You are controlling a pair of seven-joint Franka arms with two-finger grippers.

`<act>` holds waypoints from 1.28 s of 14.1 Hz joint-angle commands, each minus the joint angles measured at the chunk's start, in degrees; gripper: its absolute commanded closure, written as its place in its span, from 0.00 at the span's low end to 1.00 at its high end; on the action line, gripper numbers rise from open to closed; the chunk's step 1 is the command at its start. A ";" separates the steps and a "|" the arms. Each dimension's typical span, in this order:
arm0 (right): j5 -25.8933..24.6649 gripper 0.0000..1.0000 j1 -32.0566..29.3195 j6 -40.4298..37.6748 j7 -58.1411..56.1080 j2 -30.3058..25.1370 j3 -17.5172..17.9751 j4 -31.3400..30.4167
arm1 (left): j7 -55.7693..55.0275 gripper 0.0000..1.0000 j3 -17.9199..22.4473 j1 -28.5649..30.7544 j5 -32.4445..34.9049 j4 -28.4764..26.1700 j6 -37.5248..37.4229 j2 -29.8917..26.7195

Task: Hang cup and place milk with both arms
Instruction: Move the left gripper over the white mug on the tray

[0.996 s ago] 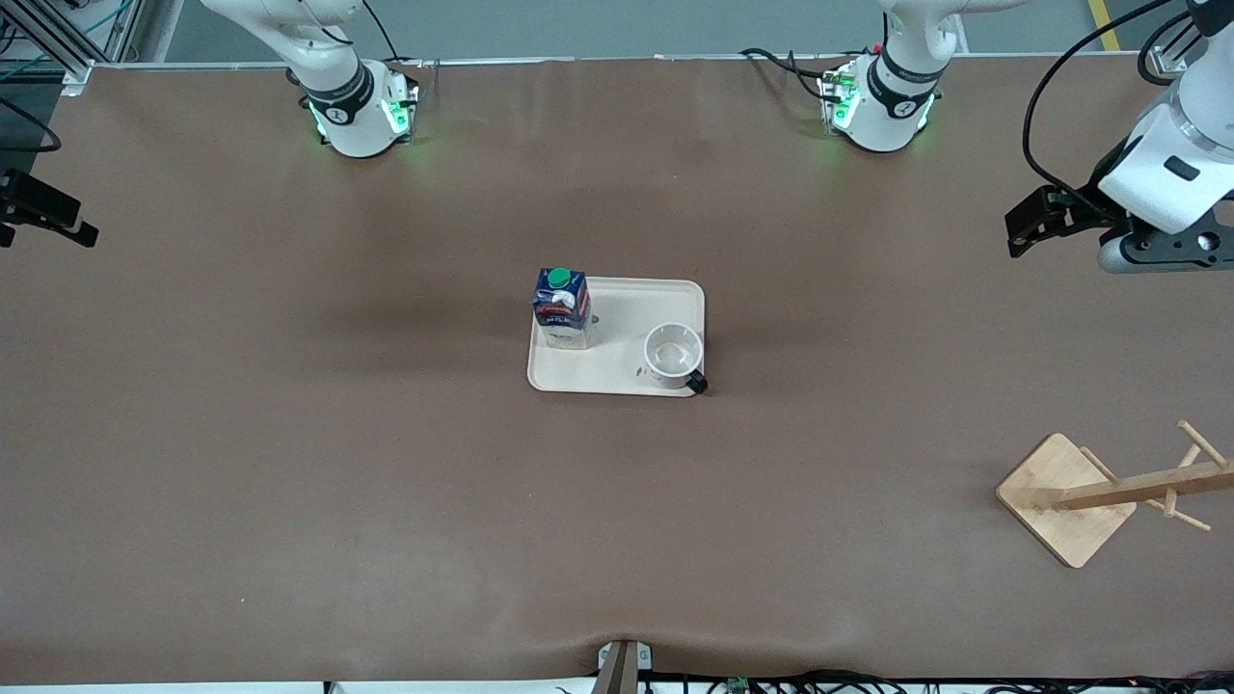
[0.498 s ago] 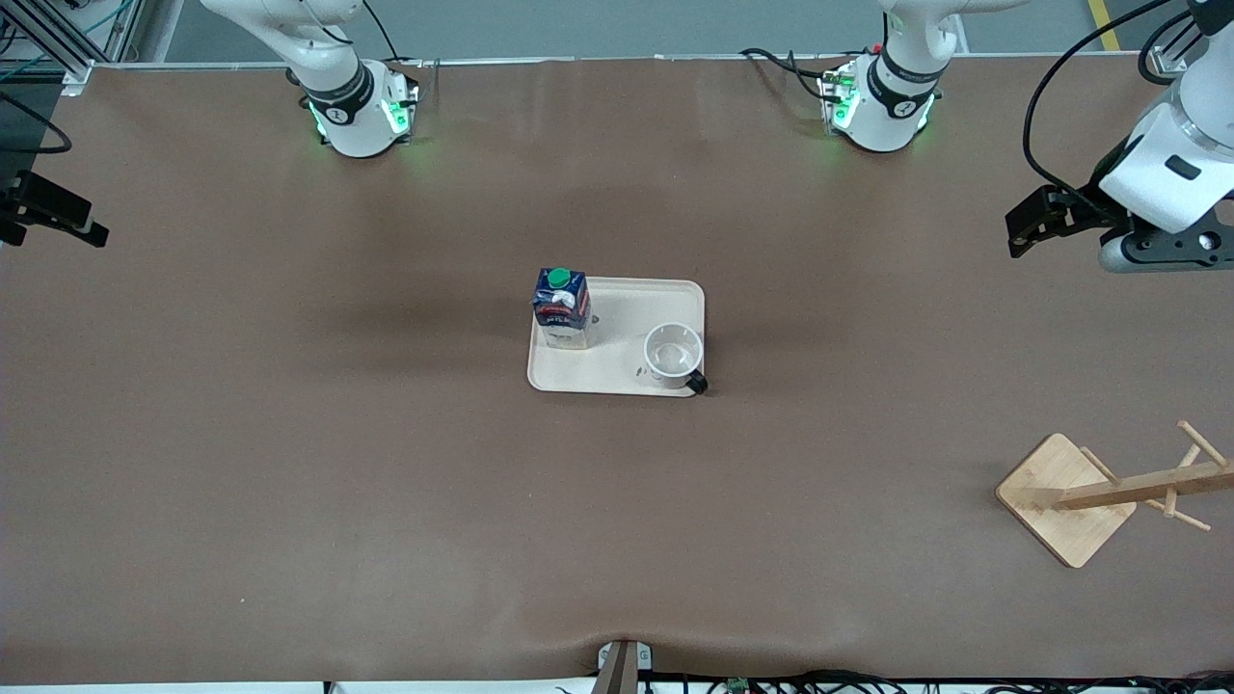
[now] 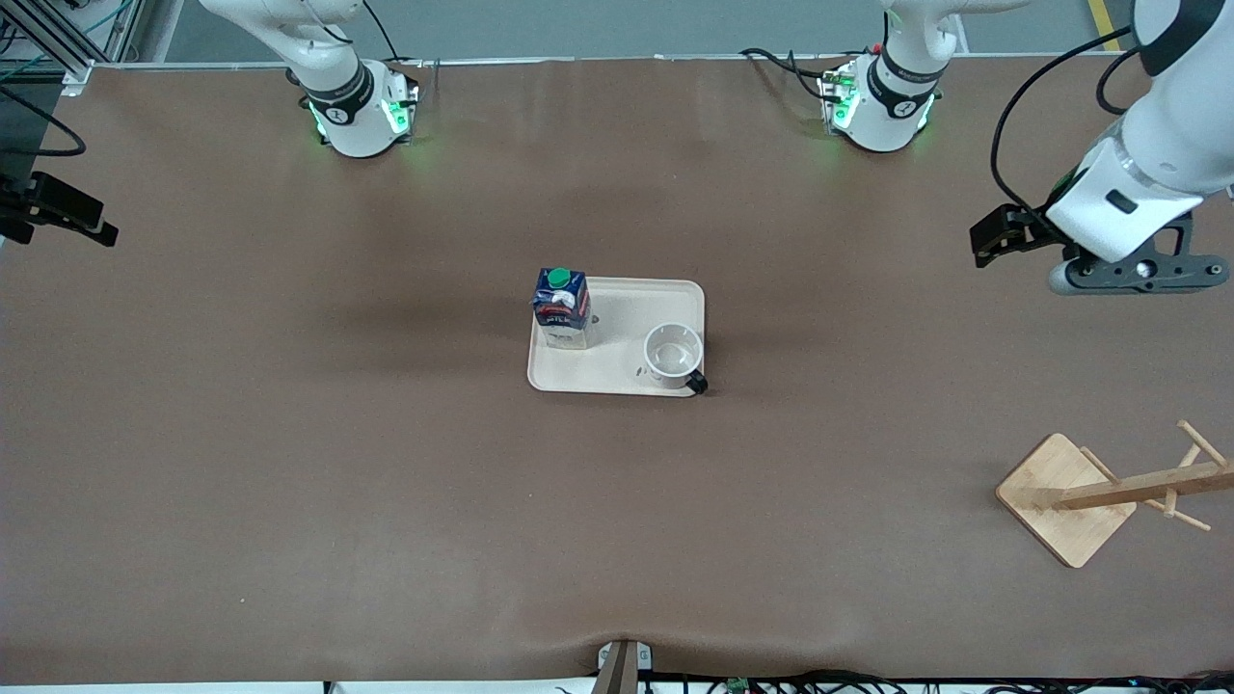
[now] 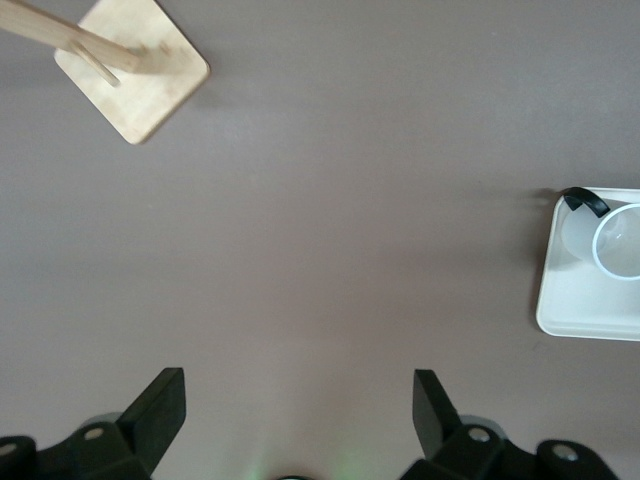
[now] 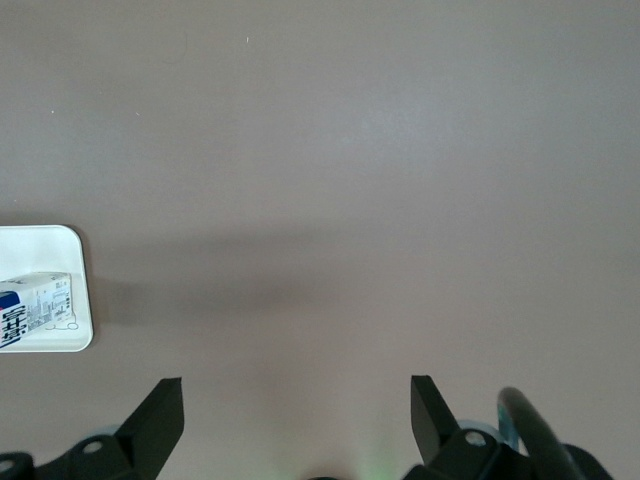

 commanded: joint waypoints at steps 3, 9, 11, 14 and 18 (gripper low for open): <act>-1.50 0.00 -0.79 2.27 0.35 0.82 -0.41 -0.16 | -12.10 0.00 -1.30 -4.67 -0.36 -2.28 2.18 2.01; -0.54 0.00 -0.44 6.85 0.79 3.98 -0.32 -0.42 | -34.67 0.00 -1.47 -14.60 -0.36 -10.72 16.14 6.84; -0.36 0.00 -0.62 6.94 0.53 5.83 -0.32 -0.16 | -40.92 0.00 -1.39 -17.24 -0.36 -12.04 20.98 9.47; -0.62 0.00 0.35 6.06 0.88 8.89 -0.24 -0.42 | -49.54 0.00 -1.30 -20.93 0.69 -14.15 29.59 14.74; -0.36 0.00 -0.62 5.71 0.97 11.27 -0.15 -0.86 | -61.14 0.00 -1.30 -24.89 0.87 -14.16 38.38 21.25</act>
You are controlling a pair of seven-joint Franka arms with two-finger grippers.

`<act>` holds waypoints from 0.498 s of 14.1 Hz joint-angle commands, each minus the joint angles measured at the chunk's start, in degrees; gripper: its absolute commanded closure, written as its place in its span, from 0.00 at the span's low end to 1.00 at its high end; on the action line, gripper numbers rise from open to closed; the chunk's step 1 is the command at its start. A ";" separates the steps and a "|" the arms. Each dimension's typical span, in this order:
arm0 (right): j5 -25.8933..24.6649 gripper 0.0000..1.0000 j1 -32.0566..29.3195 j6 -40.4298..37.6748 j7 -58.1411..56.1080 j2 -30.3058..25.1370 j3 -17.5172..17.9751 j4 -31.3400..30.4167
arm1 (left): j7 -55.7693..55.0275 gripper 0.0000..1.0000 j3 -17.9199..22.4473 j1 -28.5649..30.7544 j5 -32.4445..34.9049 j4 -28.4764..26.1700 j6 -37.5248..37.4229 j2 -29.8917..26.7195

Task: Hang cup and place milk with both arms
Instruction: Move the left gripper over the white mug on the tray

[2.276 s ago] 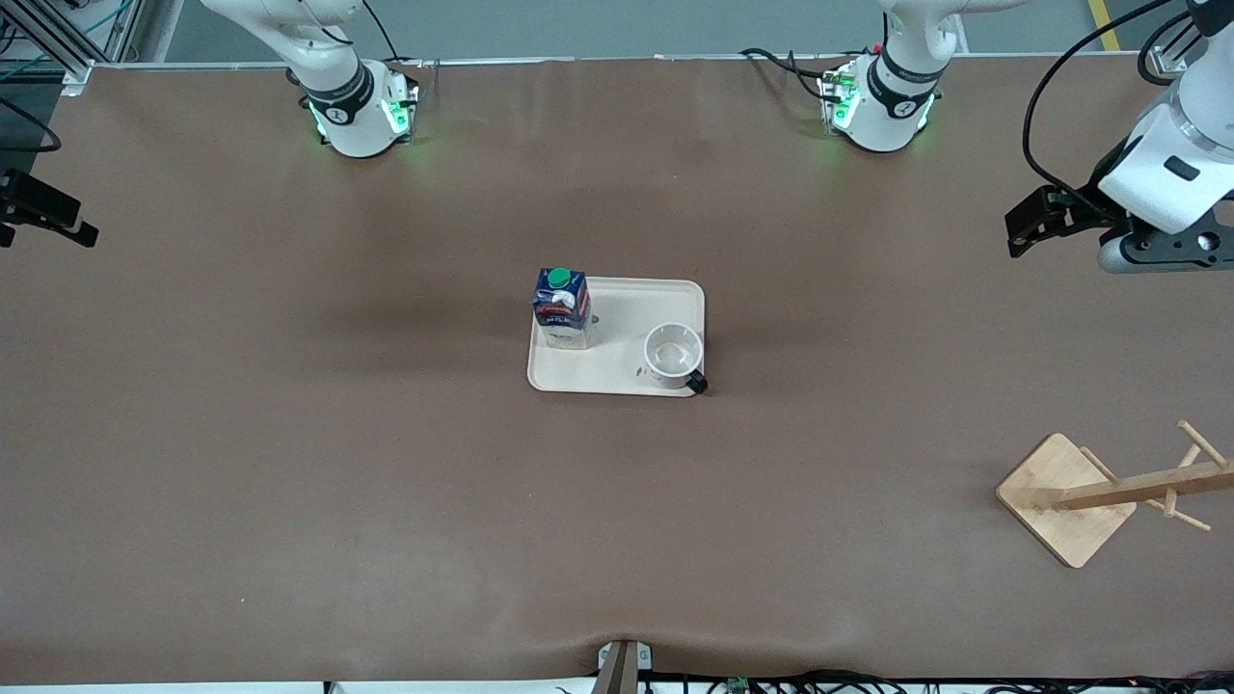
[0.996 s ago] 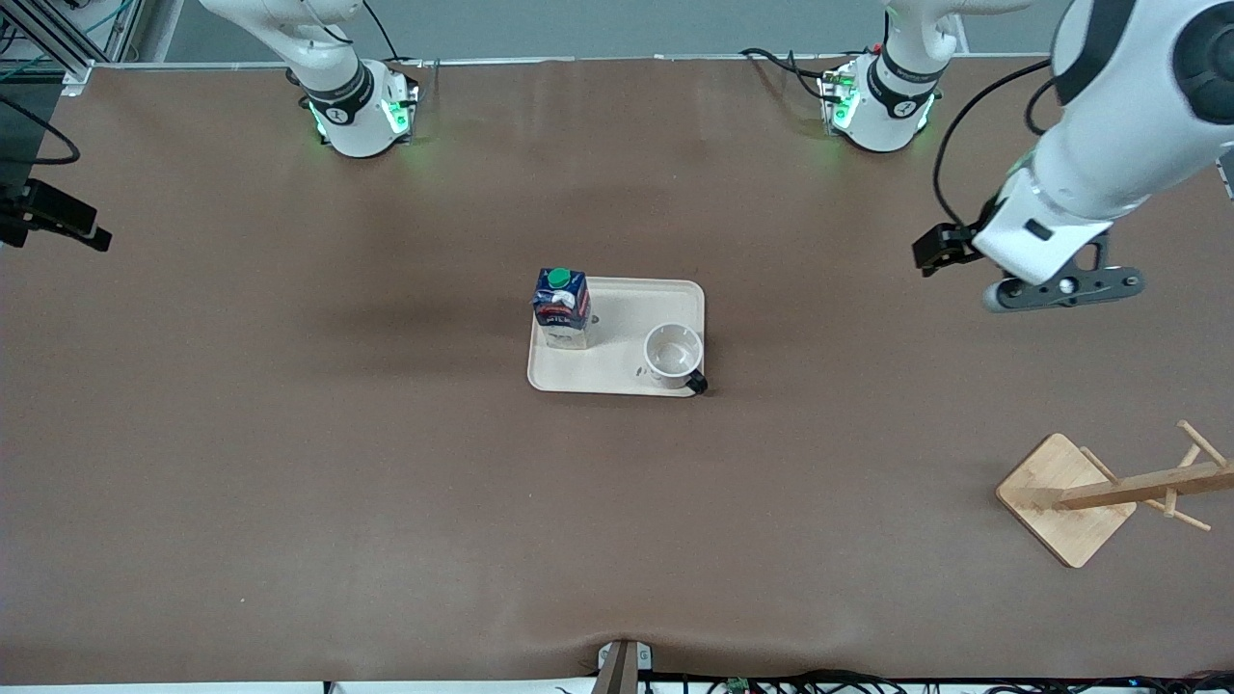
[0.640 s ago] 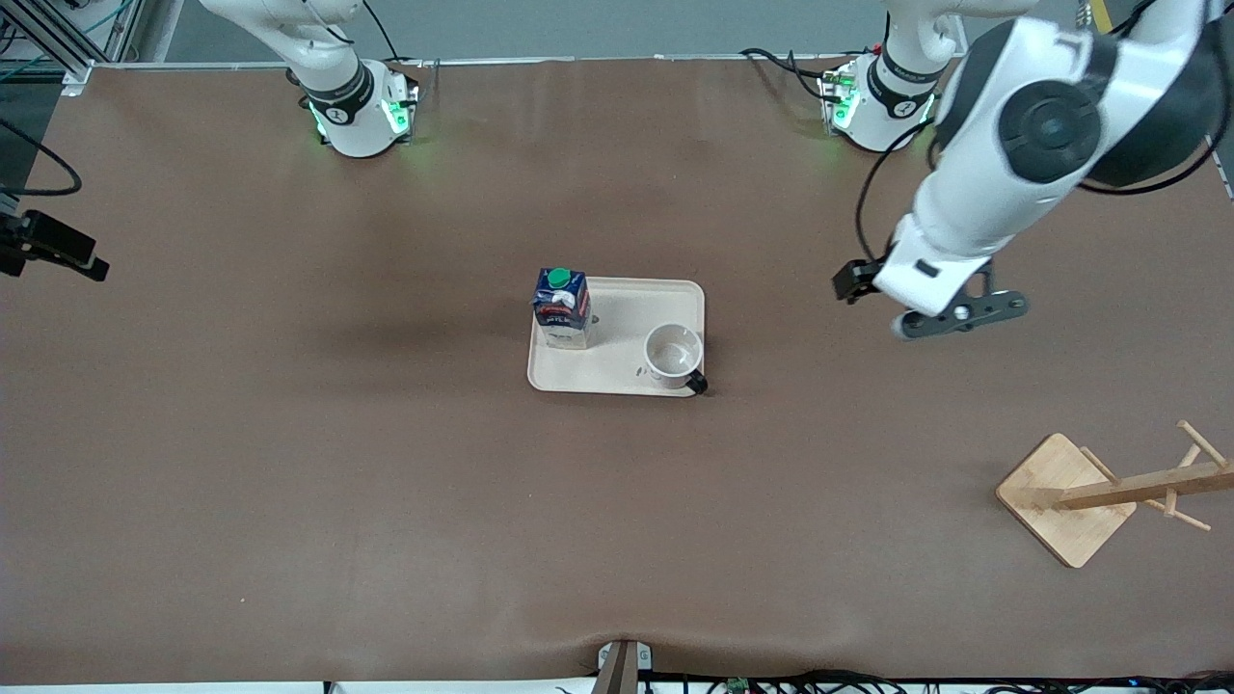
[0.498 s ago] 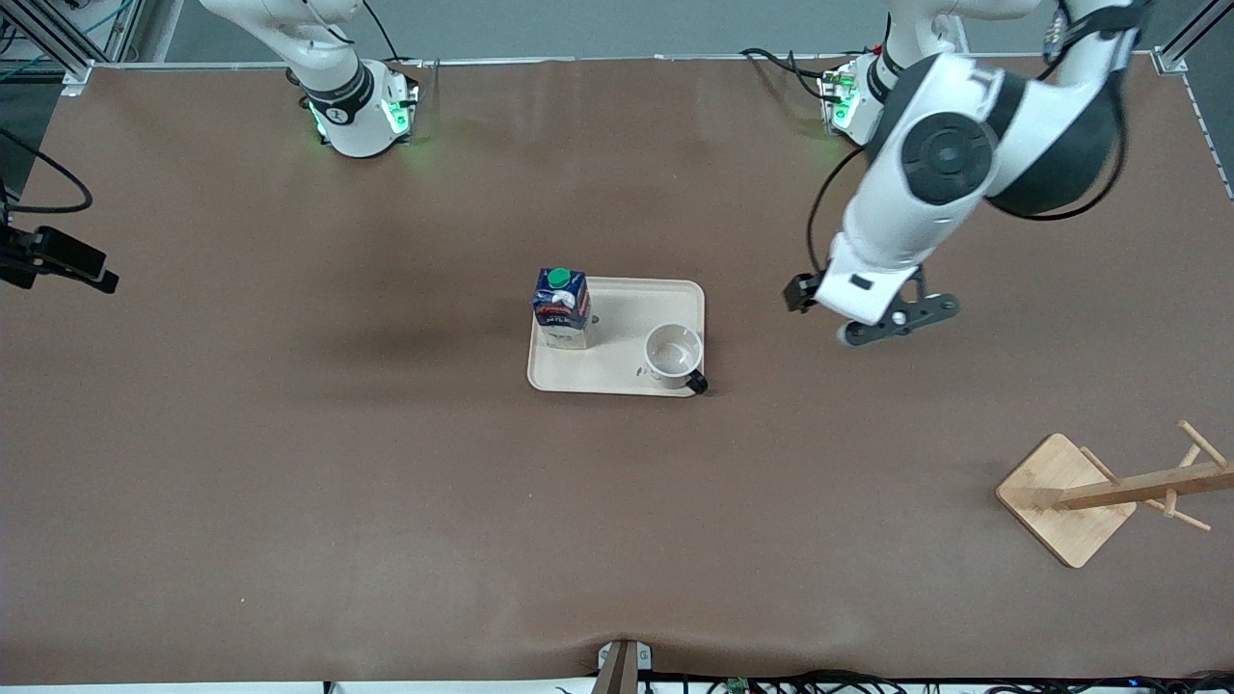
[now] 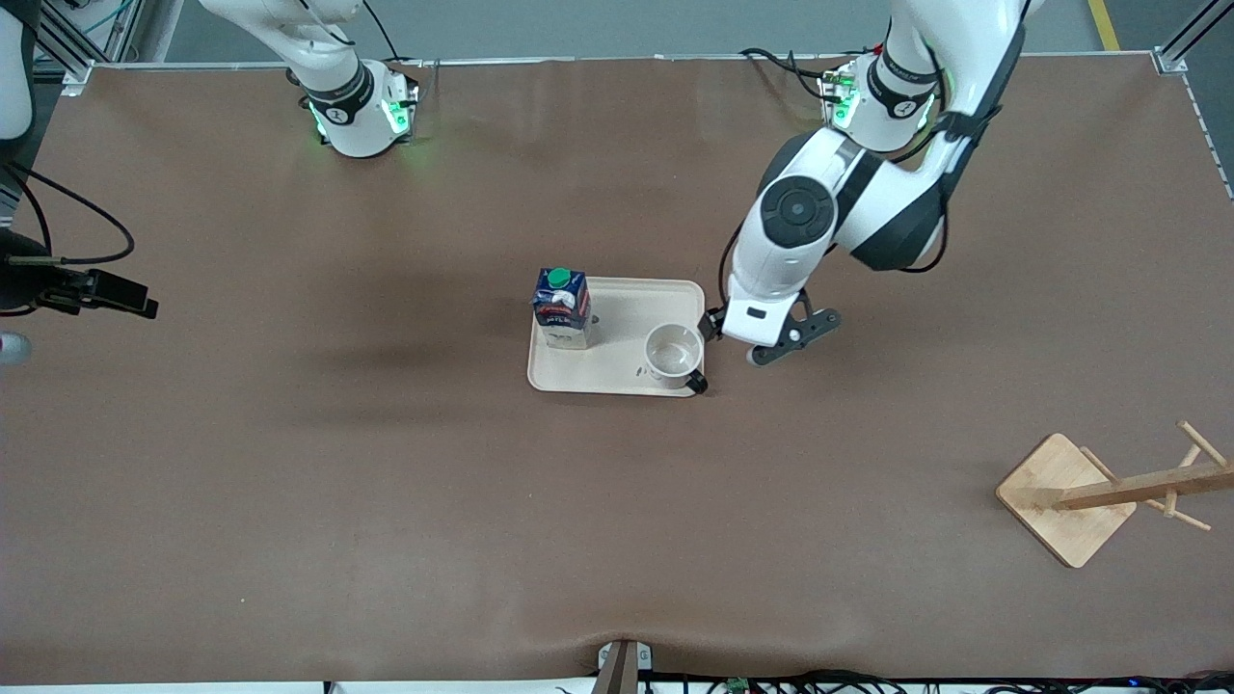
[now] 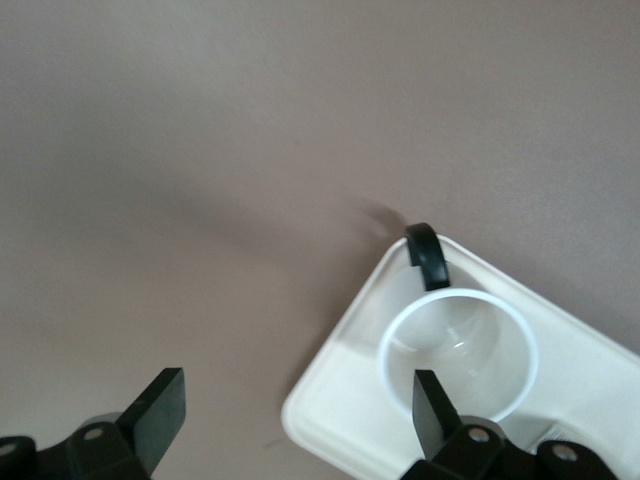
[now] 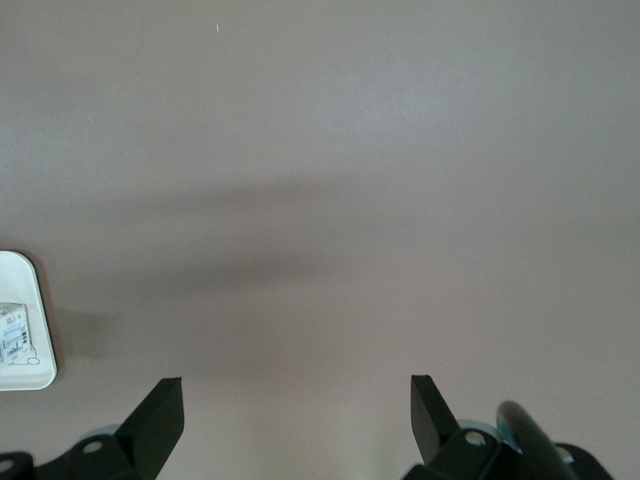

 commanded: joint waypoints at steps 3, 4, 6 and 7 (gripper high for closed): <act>0.21 0.00 -0.68 -0.48 0.78 3.86 0.13 0.13 | -11.27 0.00 0.28 -4.17 0.81 0.37 7.06 5.27; 0.21 0.00 -0.33 -0.48 0.87 4.83 0.13 0.05 | -11.98 0.02 0.28 -4.44 0.81 0.46 7.42 5.89; 0.21 0.00 1.24 -1.53 0.96 6.15 0.31 -0.04 | -13.47 0.17 0.37 -5.49 0.81 0.46 8.12 6.59; 0.21 0.00 3.43 -2.06 2.00 6.33 0.22 -0.04 | -13.57 0.19 0.37 -5.50 0.81 0.37 8.21 6.77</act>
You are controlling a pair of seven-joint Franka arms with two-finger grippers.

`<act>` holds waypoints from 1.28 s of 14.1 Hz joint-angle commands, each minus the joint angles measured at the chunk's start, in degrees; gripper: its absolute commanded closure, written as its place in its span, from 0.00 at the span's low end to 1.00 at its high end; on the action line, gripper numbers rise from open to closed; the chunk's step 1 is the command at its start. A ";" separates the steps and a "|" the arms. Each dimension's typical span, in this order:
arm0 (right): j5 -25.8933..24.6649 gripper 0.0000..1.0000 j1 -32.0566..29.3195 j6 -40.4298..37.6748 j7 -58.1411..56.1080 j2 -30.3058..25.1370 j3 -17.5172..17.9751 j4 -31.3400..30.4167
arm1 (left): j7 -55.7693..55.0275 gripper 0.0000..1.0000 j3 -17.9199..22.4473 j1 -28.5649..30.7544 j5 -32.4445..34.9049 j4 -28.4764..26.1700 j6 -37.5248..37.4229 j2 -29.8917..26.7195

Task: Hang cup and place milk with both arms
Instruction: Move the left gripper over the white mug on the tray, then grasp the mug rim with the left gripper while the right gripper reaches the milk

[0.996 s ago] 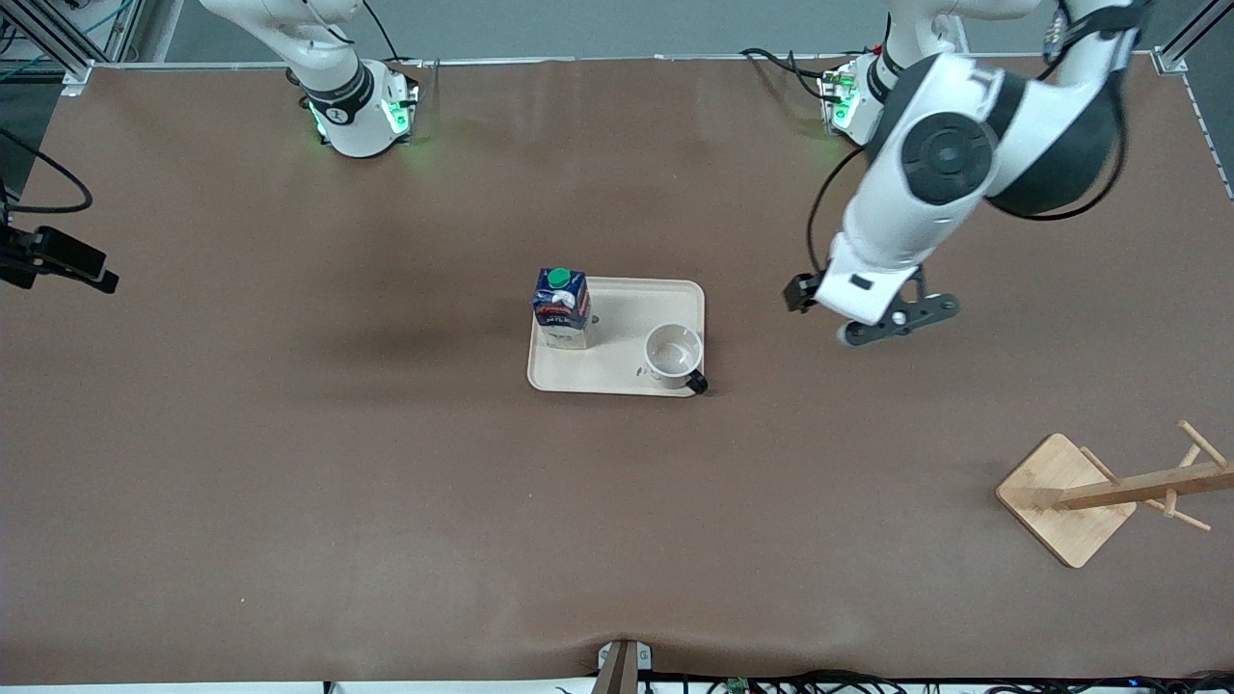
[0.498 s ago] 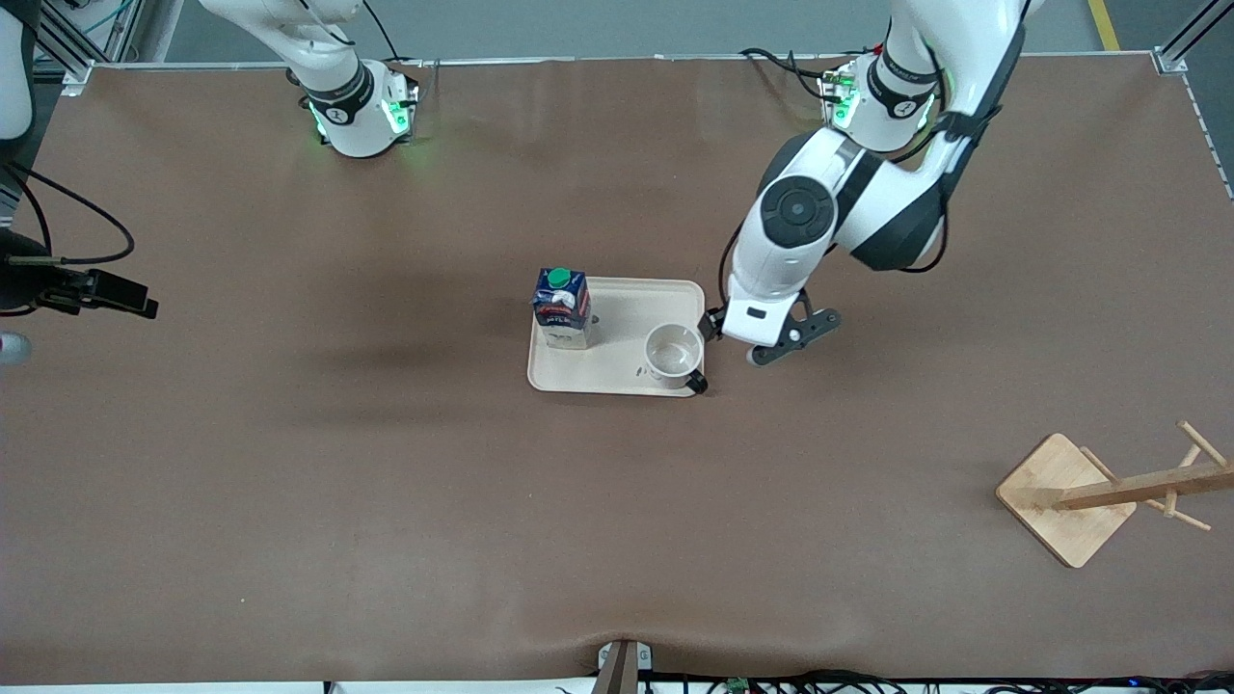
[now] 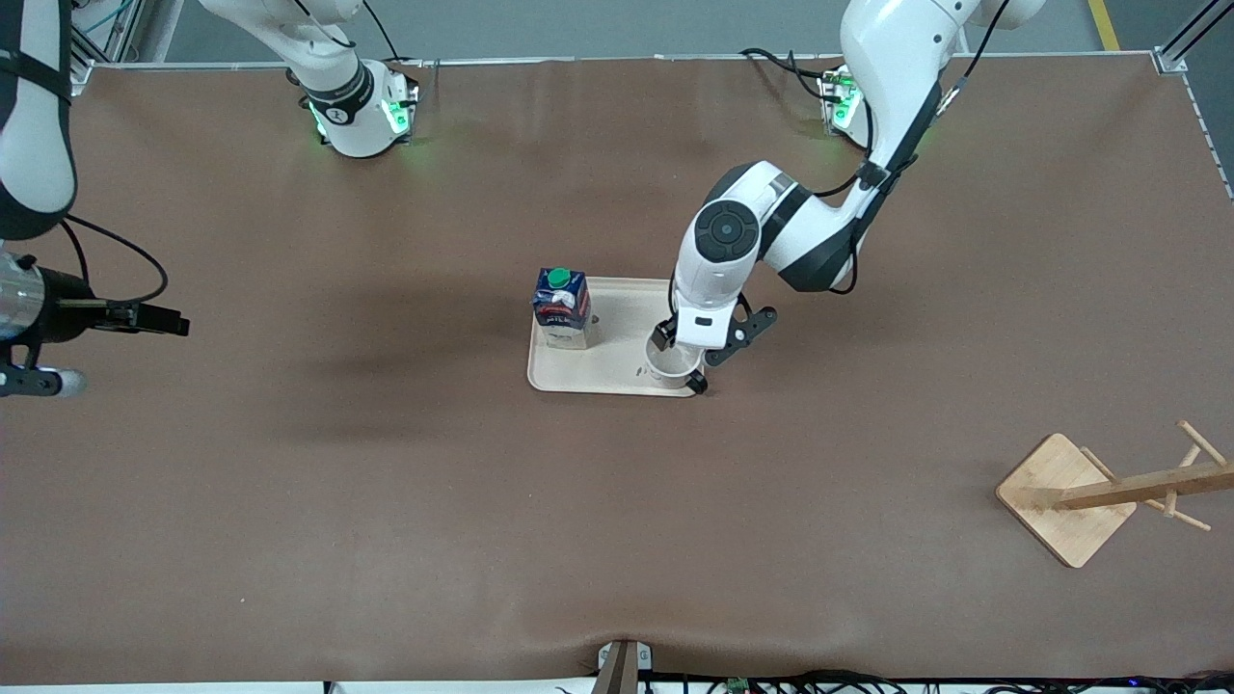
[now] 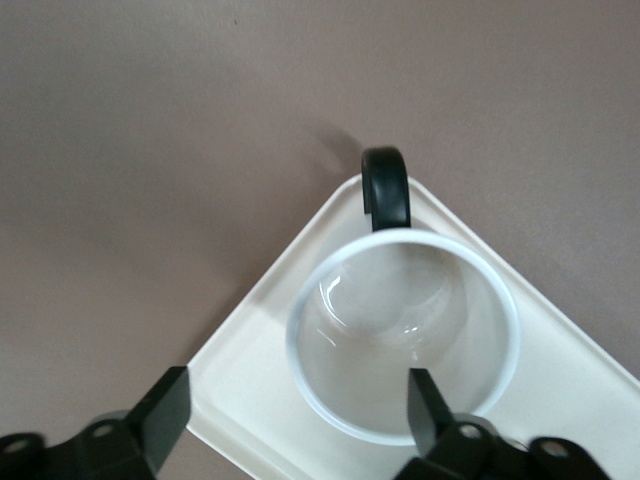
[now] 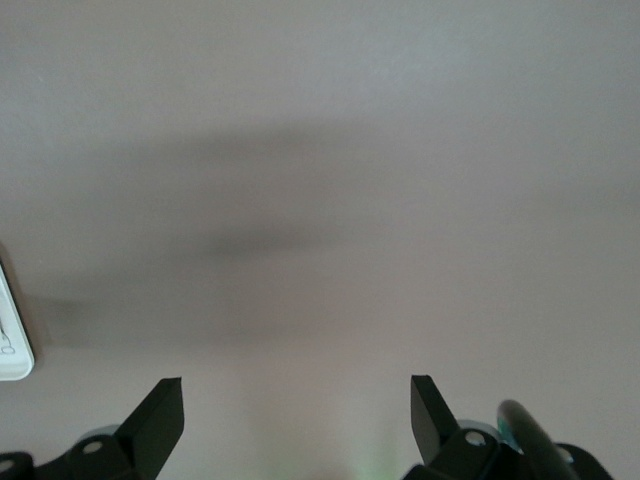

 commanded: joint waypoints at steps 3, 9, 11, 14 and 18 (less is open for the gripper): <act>0.47 0.00 8.53 -6.93 11.98 0.68 0.26 1.09 | -1.71 0.37 0.37 -0.58 0.71 0.52 1.43 1.56; 7.13 0.00 12.94 -1.06 12.70 2.96 0.09 1.18 | -1.88 0.59 0.37 -0.22 0.71 0.87 1.43 2.00; 9.87 0.00 15.04 -0.26 15.58 3.14 0.18 1.09 | -2.59 0.68 0.37 -0.05 0.71 1.13 1.43 2.78; 10.49 0.00 19.52 2.37 24.52 3.05 0.18 -0.13 | -2.59 0.80 0.55 -0.05 0.71 1.75 1.43 3.67; 10.67 0.00 24.80 5.19 28.79 2.97 0.18 -0.67 | -2.24 1.00 0.64 -0.31 1.77 2.72 1.34 3.76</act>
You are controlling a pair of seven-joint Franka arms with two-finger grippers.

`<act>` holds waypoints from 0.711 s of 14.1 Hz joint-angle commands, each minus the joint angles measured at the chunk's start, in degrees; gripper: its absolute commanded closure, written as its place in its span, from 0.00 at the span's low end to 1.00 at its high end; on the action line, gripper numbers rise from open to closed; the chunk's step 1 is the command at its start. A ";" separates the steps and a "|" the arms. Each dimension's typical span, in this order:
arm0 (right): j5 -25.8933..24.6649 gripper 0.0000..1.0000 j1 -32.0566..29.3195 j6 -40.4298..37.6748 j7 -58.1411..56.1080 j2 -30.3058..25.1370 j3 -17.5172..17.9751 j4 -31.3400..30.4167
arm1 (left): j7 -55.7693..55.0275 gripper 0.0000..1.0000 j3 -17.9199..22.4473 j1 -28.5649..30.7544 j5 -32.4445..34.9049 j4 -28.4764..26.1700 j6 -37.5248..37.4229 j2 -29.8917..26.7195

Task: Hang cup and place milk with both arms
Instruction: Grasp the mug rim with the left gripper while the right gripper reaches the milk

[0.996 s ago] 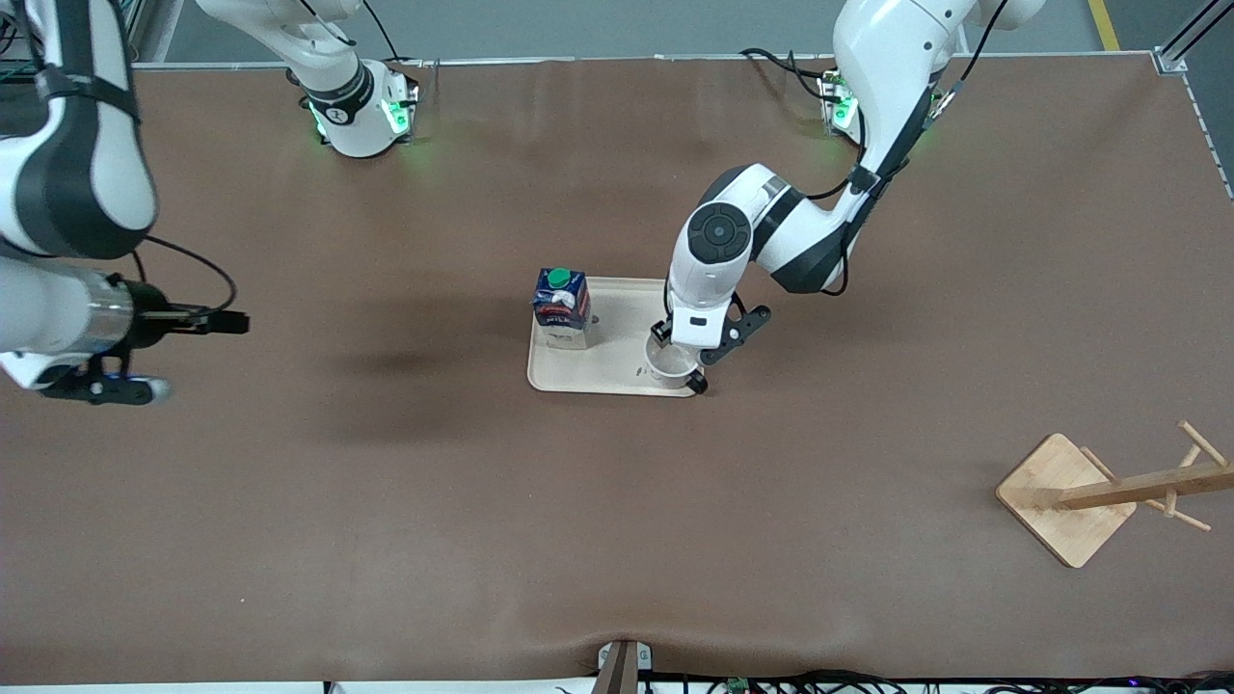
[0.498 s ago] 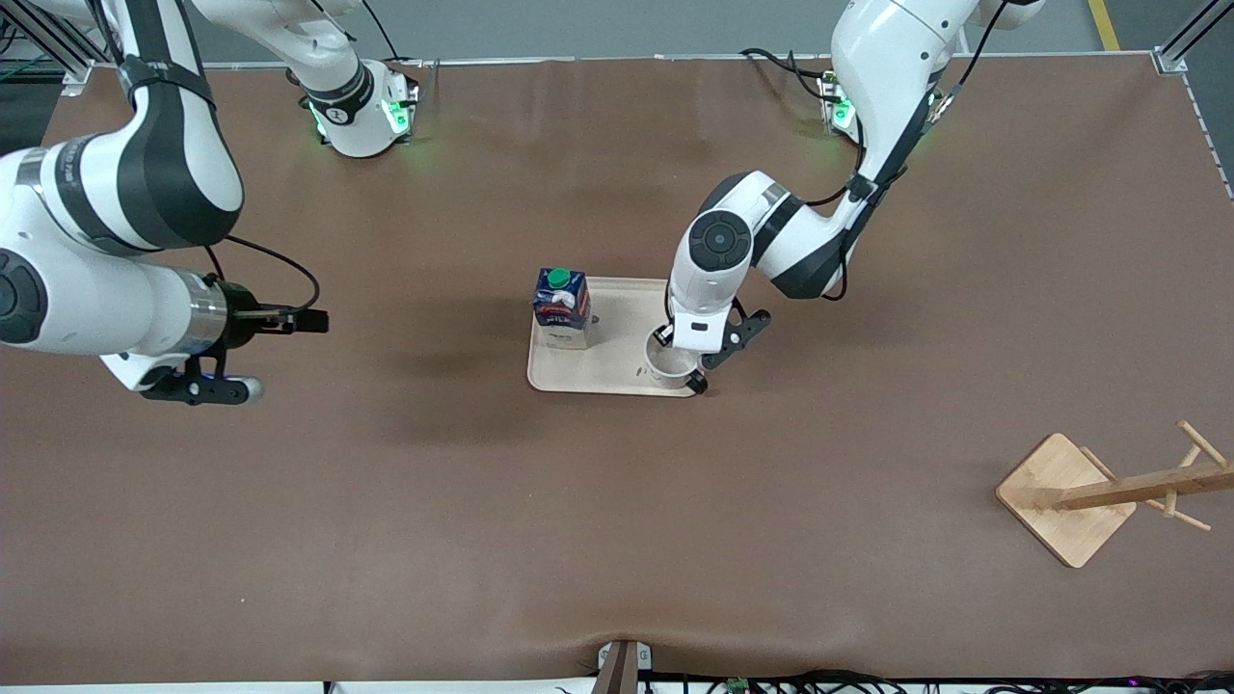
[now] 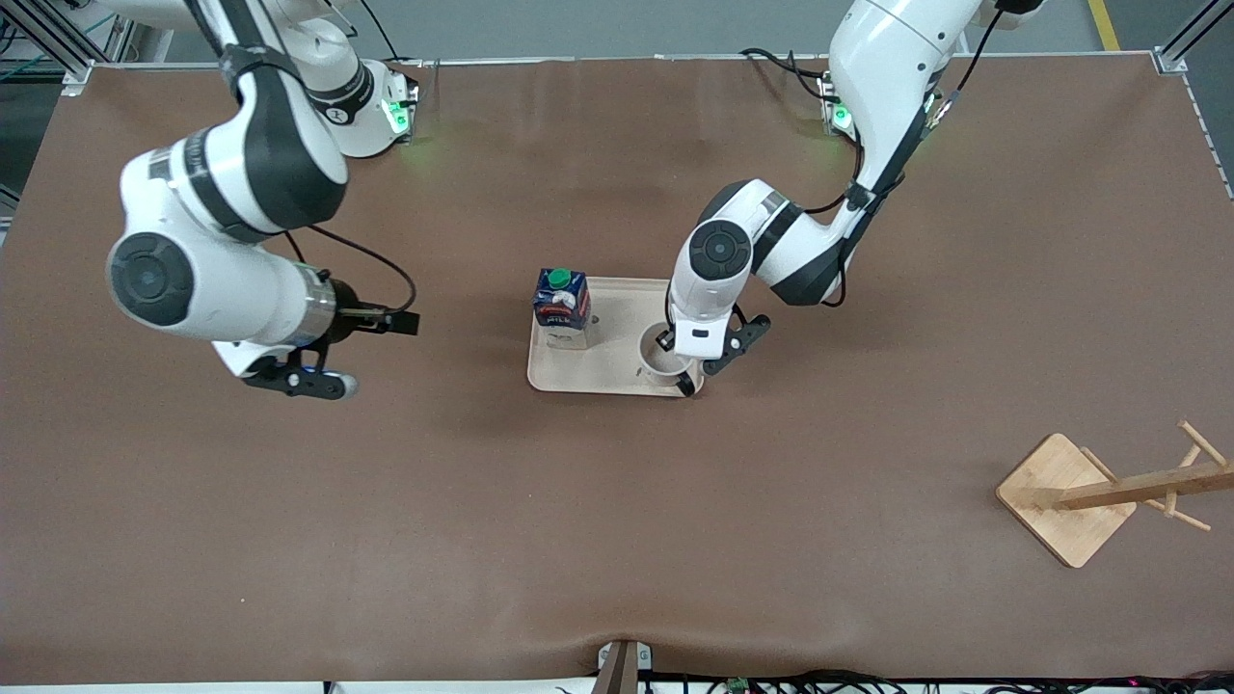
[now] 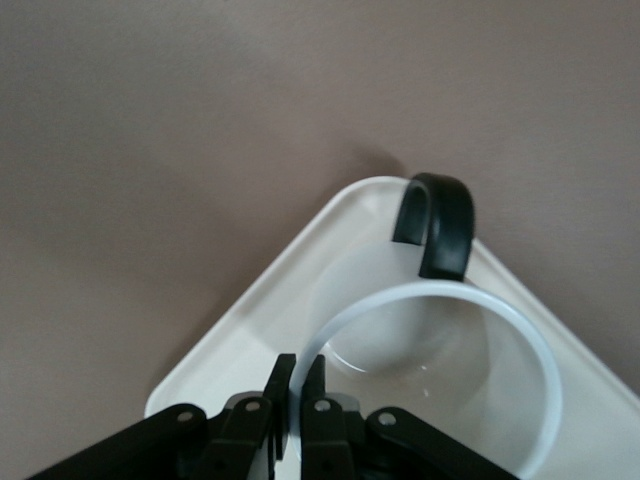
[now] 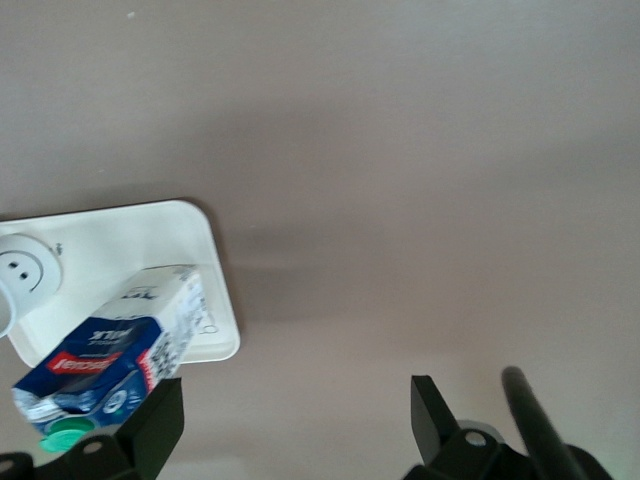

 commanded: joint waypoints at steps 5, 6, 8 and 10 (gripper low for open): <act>6.62 0.00 6.16 8.29 3.56 -1.41 -0.58 -8.00 | -0.10 1.00 0.25 0.36 1.86 0.96 -4.26 -3.29; 8.12 0.00 7.30 11.10 4.34 -1.50 -0.58 -9.41 | 1.04 1.00 0.42 0.37 1.86 0.96 -6.19 -4.95; 8.49 0.00 9.32 12.36 9.42 -1.59 -0.58 -9.86 | 4.20 1.00 0.51 1.85 1.86 1.04 -9.45 -8.12; 8.58 0.00 10.82 12.53 13.56 -1.33 -0.58 -9.77 | 7.45 1.00 0.51 3.61 1.86 1.13 -13.04 -11.20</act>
